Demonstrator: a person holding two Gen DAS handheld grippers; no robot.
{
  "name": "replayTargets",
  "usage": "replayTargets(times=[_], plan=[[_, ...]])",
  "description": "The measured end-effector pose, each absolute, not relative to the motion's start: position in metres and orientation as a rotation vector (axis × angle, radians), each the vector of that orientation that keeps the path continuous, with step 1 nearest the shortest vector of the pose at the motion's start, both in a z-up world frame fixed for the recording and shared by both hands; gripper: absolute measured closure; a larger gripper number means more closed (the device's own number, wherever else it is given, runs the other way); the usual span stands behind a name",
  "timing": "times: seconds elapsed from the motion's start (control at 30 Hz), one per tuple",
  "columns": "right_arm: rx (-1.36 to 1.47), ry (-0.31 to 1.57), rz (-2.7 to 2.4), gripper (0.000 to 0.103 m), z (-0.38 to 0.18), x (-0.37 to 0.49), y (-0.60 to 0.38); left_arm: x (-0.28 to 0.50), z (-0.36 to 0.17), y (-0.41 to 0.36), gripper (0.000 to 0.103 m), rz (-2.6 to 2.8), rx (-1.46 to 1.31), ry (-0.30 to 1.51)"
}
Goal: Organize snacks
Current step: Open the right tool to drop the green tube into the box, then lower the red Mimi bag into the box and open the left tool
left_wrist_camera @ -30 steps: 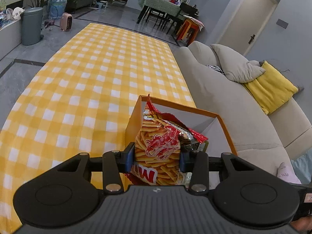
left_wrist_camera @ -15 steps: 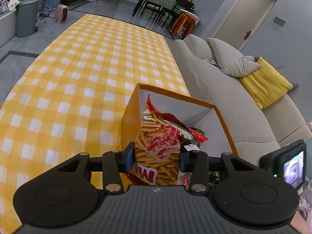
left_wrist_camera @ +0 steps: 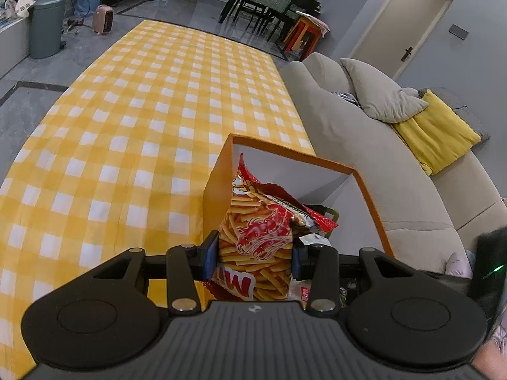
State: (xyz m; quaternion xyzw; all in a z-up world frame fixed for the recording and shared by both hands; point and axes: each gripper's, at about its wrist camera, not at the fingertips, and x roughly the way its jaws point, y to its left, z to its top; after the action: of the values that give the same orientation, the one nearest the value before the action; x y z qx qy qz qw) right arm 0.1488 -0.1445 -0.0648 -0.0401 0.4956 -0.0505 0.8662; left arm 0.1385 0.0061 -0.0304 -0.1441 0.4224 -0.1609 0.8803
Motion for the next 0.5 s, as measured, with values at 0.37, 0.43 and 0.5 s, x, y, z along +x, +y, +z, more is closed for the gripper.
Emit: replayTargets(times=[0.37,0.43,0.5], plan=[[0.166,0.765,0.047,0.038,-0.004,0.115,-0.194,0.13,-0.022,-0.032,0.055,-0.371,-0.256,0.985],[0.146,0.721,0.066,0.037,0.001,0.109,-0.197,0.13,-0.024,-0.044,0.055,-0.341,-0.231,1.027],[0.175,0.702,0.07,0.034,0.003,0.106,-0.206,0.129,-0.026,-0.055,0.055,-0.315,-0.185,1.041]])
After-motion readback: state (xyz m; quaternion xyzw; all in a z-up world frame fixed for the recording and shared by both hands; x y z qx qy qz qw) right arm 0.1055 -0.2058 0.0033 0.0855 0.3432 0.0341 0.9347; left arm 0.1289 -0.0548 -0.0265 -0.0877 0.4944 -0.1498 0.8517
